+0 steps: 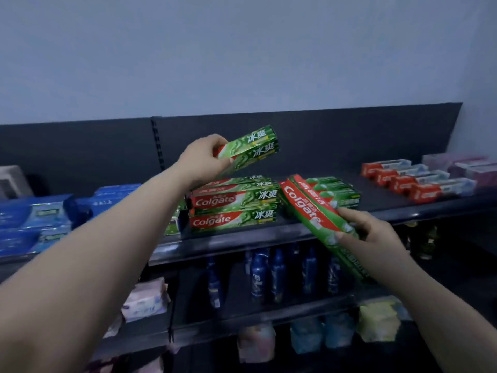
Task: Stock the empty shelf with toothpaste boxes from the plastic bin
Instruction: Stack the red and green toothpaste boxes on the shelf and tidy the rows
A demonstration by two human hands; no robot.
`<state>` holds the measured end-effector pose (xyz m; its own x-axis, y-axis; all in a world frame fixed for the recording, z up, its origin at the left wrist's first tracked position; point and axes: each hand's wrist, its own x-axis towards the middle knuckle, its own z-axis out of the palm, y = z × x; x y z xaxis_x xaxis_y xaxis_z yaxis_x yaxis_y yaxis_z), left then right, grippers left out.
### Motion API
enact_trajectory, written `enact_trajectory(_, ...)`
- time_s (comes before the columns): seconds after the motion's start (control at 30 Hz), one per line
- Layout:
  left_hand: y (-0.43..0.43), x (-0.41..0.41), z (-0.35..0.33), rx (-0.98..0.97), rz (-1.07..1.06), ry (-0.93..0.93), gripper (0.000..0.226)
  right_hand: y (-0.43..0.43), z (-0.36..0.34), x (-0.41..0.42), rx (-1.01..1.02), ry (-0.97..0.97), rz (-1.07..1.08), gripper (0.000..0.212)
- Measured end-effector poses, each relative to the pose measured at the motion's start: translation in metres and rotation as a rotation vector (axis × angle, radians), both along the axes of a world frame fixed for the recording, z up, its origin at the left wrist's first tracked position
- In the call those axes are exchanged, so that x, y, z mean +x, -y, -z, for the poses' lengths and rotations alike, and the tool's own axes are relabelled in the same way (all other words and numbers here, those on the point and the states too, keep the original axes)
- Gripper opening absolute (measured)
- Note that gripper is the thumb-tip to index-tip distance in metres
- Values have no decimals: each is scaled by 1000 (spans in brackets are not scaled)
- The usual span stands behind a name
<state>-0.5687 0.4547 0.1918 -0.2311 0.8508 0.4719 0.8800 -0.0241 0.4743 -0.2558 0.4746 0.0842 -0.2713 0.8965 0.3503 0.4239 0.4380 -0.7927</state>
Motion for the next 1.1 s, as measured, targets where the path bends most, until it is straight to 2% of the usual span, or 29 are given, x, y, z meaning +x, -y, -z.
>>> enact_trajectory(0.2,-63,-22,-12,-80,-128,-209,31,-83,-34,-23,150,29,-98,46)
enact_trajectory(0.33,-105,-33,-9,-318,-209,-383,32,-134,-45,-26,132,-2,-165,44)
enact_trajectory(0.47,-125,-43,0,-562,-159,-343,22,-170,-48,-26,104,-19,-220,44)
enact_trajectory(0.67,-141,-55,17,-769,-151,-358,27,-202,-43,-25,60,-34,-278,45)
enact_trajectory(0.77,-142,-59,15,-816,-135,-281,26,-210,-41,-26,46,-59,-286,45)
enact_trajectory(0.87,-141,-59,10,-820,-148,-161,42,-213,-42,-30,38,-57,-293,45)
enact_trajectory(1.1,-151,-25,5,-550,-81,-240,41,-222,-47,-22,86,67,-254,45)
